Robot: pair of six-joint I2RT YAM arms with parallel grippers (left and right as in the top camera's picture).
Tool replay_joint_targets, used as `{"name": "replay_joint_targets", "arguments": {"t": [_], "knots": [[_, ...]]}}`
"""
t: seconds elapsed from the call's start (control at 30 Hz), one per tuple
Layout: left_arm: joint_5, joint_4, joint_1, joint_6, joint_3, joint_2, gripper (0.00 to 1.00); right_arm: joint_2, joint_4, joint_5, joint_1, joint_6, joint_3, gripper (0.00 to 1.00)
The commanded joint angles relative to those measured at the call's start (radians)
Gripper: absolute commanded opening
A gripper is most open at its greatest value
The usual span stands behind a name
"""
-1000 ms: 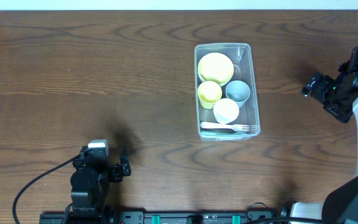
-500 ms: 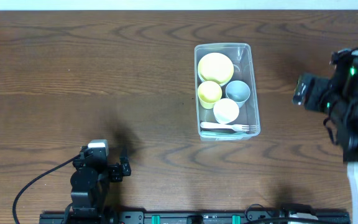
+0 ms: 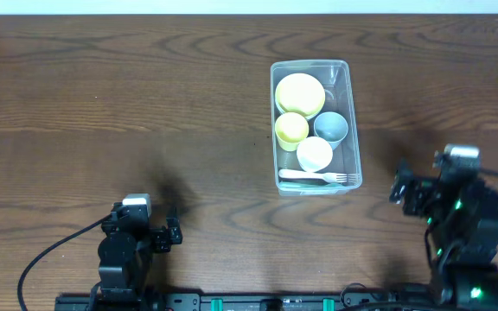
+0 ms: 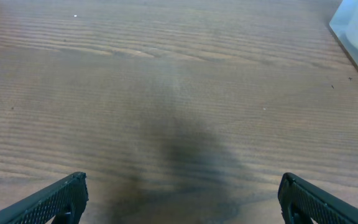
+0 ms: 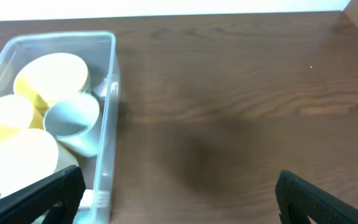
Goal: Pack container
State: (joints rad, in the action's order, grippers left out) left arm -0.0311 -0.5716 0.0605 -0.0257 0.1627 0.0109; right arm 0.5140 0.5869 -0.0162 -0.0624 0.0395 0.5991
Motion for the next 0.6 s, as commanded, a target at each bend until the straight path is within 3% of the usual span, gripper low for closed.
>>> {"name": "replay_joint_targets", "arguments": {"t": [0.0, 0.27, 0.57], "knots": [[-0.011, 0.005, -0.005, -0.002, -0.012, -0.007, 0.98, -0.116, -0.015, 0.035, 0.006, -0.019, -0.116, 0.99], [-0.011, 0.005, -0.005, -0.002, -0.012, -0.007, 0.98, -0.365, -0.016, 0.071, 0.006, -0.019, -0.308, 0.99], [-0.011, 0.005, -0.005, -0.002, -0.012, -0.007, 0.98, -0.509, -0.016, 0.074, 0.006, -0.018, -0.407, 0.99]]}}
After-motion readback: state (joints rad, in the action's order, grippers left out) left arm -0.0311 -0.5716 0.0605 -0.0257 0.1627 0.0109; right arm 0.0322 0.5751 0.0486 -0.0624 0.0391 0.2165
